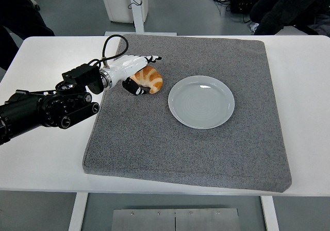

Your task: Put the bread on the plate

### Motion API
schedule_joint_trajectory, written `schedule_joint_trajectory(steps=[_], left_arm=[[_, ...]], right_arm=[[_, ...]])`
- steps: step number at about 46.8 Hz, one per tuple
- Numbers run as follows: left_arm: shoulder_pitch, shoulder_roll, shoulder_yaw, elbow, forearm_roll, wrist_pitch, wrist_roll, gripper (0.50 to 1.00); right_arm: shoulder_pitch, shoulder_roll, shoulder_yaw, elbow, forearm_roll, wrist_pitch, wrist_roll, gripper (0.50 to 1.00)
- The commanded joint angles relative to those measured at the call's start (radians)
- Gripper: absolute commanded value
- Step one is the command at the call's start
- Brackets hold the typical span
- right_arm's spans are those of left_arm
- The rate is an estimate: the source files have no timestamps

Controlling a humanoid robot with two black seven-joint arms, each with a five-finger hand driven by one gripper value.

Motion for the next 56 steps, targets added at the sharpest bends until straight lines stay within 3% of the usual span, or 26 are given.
schedule_joint_trajectory(steps=[1, 3, 4, 18, 28, 45, 56], left_arm=[[0.008, 0.001, 0.000, 0.000, -0.003, -0.005, -0.002, 0.615], [0.014, 0.001, 0.000, 0.000, -0.006, -0.009, -0.005, 0.509], [0.016, 0.001, 0.000, 0.000, -0.009, -0.012, -0.006, 0.500], [-0.009, 0.004, 0.002, -0.002, -0.038, -0.040, -0.028, 0.500], [-0.124, 0.020, 0.002, -0.008, -0.038, -0.046, -0.028, 0.500], [-0.360, 0.101, -0.009, -0.020, -0.047, -0.161, -0.026, 0.500], [-0.397, 0.113, -0.007, -0.022, -0.052, -0.192, -0.026, 0.500]], right_arm=[[0.000, 0.000, 0.000, 0.000, 0.000, 0.000, -0.001, 1.000], [0.000, 0.000, 0.000, 0.000, 0.000, 0.000, 0.000, 1.000], [0.000, 0.000, 0.000, 0.000, 0.000, 0.000, 0.000, 1.000], [0.000, 0.000, 0.000, 0.000, 0.000, -0.002, 0.000, 1.000], [0.000, 0.000, 0.000, 0.000, 0.000, 0.000, 0.000, 1.000], [0.000, 0.000, 0.000, 0.000, 0.000, 0.000, 0.000, 1.000], [0.000, 0.000, 0.000, 0.001, 0.000, 0.000, 0.000, 1.000]])
